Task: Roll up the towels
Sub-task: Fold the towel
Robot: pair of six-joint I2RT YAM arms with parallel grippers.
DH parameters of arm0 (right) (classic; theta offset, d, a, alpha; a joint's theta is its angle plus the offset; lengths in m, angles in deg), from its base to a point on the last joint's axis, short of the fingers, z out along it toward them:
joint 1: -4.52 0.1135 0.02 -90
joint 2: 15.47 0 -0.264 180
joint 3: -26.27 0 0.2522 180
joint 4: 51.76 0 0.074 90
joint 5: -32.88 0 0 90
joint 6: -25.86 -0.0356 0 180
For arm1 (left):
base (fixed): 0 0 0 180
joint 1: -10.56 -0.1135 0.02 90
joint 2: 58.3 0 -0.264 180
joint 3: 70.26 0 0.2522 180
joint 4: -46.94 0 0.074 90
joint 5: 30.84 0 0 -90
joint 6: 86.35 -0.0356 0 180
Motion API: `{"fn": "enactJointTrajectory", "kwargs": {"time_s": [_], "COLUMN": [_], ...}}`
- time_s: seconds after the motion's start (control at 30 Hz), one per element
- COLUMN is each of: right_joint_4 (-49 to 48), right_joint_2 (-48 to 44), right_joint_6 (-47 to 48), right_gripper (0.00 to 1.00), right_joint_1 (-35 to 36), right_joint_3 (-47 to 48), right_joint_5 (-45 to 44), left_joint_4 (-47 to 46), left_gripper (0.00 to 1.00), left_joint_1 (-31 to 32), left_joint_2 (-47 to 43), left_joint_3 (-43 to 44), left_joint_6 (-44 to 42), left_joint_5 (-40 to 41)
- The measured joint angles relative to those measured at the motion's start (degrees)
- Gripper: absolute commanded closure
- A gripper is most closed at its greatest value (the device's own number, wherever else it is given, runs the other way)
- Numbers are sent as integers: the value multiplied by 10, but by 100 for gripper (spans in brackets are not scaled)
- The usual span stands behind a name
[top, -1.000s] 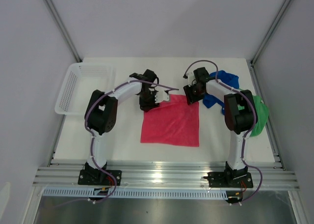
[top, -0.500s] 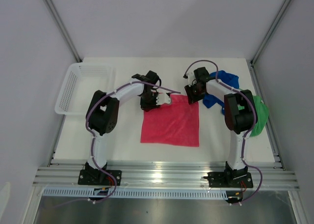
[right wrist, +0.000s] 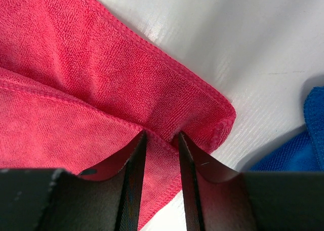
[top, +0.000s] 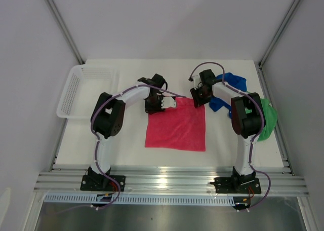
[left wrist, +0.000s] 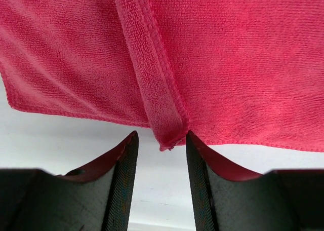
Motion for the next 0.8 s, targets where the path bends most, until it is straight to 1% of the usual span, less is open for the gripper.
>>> {"fn": "enactJointTrajectory", "kwargs": {"time_s": [0.03,0.13,0.17,0.2,0.23,0.27,0.3,0.33,0.43,0.47,0.6,0.67,0.7,0.73,0.8], "right_joint_4": [0,-1,-2,-3,-3,-3,-4,-3,-3,-3,-3,-2,-1,0,0], "right_joint_2": [0,0,-1,-1,-2,-2,-3,-3,-3,-3,-7,-9,-10,-11,-16], "right_joint_6": [0,0,0,0,0,0,0,0,0,0,0,0,-1,-3,-3], "right_gripper": [65,67,69,71,74,77,83,85,92,93,92,85,77,72,65], "right_joint_1": [0,0,0,0,0,0,0,0,0,1,1,2,2,2,2], "right_joint_3": [0,-1,-2,-3,-4,-5,-6,-7,-7,-7,-9,-10,-10,-11,-15], "right_joint_5": [0,0,0,0,0,0,0,0,2,2,0,-2,-4,-6,-12], "left_joint_4": [-1,-7,-2,-3,-5,-6,-6,-6,-6,-6,-7,-8,-10,-11,-15], "left_gripper": [56,66,75,79,83,93,97,99,99,99,99,99,99,99,99], "left_joint_1": [1,8,12,14,15,16,17,17,16,16,11,8,6,4,0], "left_joint_2": [2,11,15,16,17,18,18,18,18,18,18,17,16,16,13], "left_joint_3": [1,1,5,6,8,8,8,8,8,8,8,8,8,8,8], "left_joint_6": [-1,-5,-5,-3,-3,-4,-3,-3,-3,-3,4,13,19,27,42], "left_joint_5": [4,19,25,26,29,30,31,32,31,29,19,13,11,8,1]}}
